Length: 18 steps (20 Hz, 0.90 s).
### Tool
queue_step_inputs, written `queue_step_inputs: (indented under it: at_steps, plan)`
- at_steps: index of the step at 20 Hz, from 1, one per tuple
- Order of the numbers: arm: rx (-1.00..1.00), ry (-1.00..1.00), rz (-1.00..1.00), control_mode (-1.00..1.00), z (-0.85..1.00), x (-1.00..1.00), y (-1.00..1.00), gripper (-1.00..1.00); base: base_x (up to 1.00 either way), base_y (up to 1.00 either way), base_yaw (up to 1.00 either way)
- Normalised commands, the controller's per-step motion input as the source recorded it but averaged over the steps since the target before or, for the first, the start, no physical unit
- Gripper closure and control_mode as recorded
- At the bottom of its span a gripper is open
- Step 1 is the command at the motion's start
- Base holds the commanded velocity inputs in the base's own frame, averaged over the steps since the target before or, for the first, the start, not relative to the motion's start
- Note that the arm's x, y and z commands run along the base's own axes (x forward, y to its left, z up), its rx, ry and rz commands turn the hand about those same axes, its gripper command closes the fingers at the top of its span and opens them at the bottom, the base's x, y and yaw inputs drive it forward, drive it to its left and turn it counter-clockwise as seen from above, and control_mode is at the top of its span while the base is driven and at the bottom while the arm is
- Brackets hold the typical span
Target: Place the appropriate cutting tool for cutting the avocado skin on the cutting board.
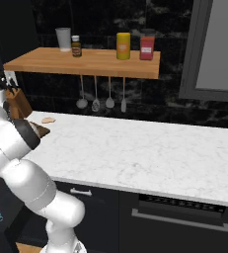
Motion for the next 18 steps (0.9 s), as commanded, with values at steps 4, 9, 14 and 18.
queue_step_inputs:
  at_steps: [4,9,14,18]
  plan:
    - [-0.01,0.01,0.08,-1.00,-0.35,0.31,0.04,1.00,0.00,0.00,0.00]
    - [0.00,0.00,0.02,-1.00,-0.25,0.34,0.09,1.00,0.00,0.00,0.00]
    - [0.00,0.01,0.00,-1.00,-0.28,0.36,0.21,1.00,0.00,0.00,0.00]
    - [0.00,0.03,0.00,-1.00,-0.35,0.28,0.34,1.00,0.00,0.00,0.00]
